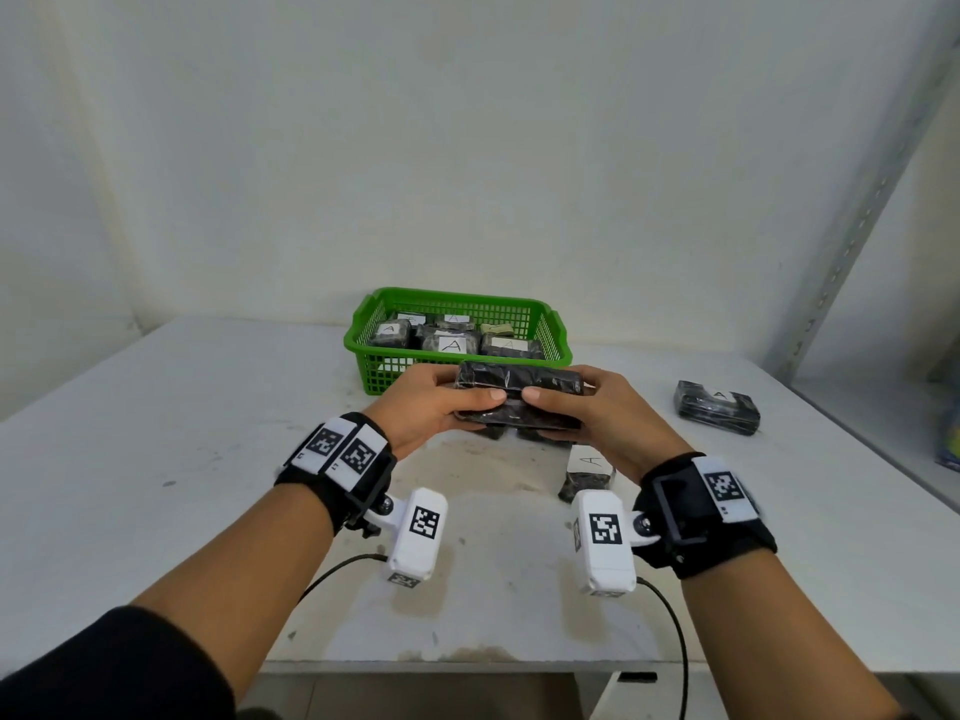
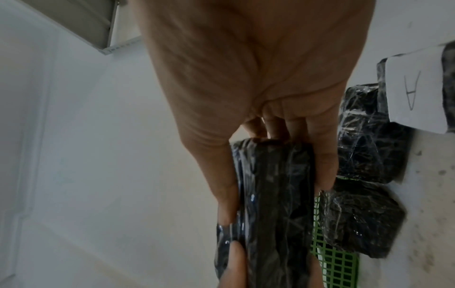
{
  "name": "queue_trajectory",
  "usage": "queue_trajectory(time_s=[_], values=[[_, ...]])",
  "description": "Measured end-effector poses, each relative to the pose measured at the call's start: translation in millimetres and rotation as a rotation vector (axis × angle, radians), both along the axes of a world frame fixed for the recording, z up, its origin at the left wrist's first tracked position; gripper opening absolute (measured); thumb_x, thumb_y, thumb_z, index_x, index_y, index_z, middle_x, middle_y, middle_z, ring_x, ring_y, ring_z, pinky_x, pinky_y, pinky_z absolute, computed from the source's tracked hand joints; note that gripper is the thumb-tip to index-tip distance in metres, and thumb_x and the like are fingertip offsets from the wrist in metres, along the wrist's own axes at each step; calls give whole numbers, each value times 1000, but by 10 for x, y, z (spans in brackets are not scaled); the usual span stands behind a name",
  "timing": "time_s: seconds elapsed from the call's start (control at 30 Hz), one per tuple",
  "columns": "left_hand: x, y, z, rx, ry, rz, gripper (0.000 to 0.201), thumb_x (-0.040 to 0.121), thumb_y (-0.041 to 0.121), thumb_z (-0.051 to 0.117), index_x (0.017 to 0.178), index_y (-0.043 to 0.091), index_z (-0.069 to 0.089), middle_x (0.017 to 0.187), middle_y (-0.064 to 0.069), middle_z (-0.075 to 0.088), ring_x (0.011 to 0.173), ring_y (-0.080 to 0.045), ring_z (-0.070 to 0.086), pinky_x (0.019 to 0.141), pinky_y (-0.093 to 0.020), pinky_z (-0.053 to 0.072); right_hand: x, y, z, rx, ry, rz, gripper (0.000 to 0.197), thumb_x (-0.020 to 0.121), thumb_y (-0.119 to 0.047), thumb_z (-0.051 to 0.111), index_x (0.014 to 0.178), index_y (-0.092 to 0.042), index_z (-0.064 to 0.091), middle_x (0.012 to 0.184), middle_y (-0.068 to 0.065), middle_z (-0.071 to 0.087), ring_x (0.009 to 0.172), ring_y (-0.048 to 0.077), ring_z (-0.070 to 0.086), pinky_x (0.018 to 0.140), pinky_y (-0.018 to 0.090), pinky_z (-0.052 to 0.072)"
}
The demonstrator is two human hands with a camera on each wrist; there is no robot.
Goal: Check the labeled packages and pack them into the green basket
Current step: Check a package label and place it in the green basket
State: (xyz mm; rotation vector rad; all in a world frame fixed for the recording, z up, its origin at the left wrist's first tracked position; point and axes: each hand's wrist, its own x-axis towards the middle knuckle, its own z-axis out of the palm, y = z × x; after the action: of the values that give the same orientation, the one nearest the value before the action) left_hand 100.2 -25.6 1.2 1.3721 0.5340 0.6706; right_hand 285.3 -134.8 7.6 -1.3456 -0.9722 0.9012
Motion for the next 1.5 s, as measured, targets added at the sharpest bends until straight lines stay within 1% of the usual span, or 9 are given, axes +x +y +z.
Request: queue_trajectory(time_s=[0.17, 0.33, 0.5, 0.63, 0.83, 1.07, 1.27, 1.37, 1.5], values=[[6, -4, -8, 57, 9, -12, 33, 82, 0, 72, 115, -2, 66, 112, -17, 72, 103, -29, 71, 83, -35, 59, -28, -31, -4, 28, -85, -39, 42, 76, -18, 90, 113, -6, 75, 103, 10, 81, 94, 24, 79, 80, 30, 63], [-6, 55, -44, 174, 39, 56, 46, 72, 4, 83, 115, 7, 68, 111, -11, 74, 107, -27, 69, 98, -46, 52, -3, -55, -5, -8, -109, -48, 76, 56, -36, 95, 123, -12, 67, 114, 9, 77, 100, 23, 77, 90, 38, 62], [-27, 82, -67, 256, 12, 67, 62, 67, -6, 84, 120, 17, 64, 116, -5, 72, 110, -21, 68, 96, -40, 54, -11, -147, 71, -150, 86, 25, 50, 91, -47, 72, 118, -4, 72, 110, 22, 77, 102, 38, 76, 89, 40, 63], [4, 29, -55, 164, -21, -2, 77, 60, 4, 90, 129, 11, 58, 121, -9, 69, 115, -25, 65, 96, -40, 54, -16, -144, 44, -85, 168, 6, 36, 96, -28, 71, 116, 2, 72, 112, 20, 77, 100, 35, 76, 80, 35, 65], [57, -49, -11, 1, -40, 44, 35, 86, 14, 71, 113, -7, 65, 112, -21, 71, 107, -36, 67, 89, -45, 58, -29, -144, -14, 37, 158, -25, 27, 93, -8, 73, 117, 3, 68, 118, 22, 74, 99, 28, 73, 77, 32, 64], [55, -51, -15, 133, -56, 61, 52, 68, 23, 82, 115, 7, 69, 112, -14, 73, 107, -31, 69, 98, -49, 52, -27, -145, 12, 36, 99, -14, 31, 89, -15, 77, 114, 3, 72, 107, 17, 79, 97, 27, 76, 82, 34, 64], [63, -83, -20, 76, -10, 25, 28, 83, 9, 75, 108, 0, 69, 108, -16, 74, 108, -32, 68, 95, -48, 54, 9, -161, -7, 61, 58, -44, 34, 87, -15, 80, 114, 4, 72, 105, 17, 79, 97, 29, 76, 80, 32, 64], [51, -62, -4, 90, 2, 23, 32, 80, 11, 78, 108, 0, 70, 109, -15, 74, 106, -30, 70, 99, -49, 52, 10, -170, -3, 58, 61, -5, 38, 81, -16, 84, 113, 0, 71, 106, 16, 79, 98, 29, 76, 86, 36, 64], [82, -101, -1, 129, 14, -57, 48, 74, 23, 80, 116, 2, 67, 115, -15, 72, 111, -30, 67, 102, -49, 49, 21, -80, -22, 50, -155, -97, 79, 53, -48, 100, 118, -11, 73, 109, 4, 80, 104, 21, 76, 101, 43, 57]])
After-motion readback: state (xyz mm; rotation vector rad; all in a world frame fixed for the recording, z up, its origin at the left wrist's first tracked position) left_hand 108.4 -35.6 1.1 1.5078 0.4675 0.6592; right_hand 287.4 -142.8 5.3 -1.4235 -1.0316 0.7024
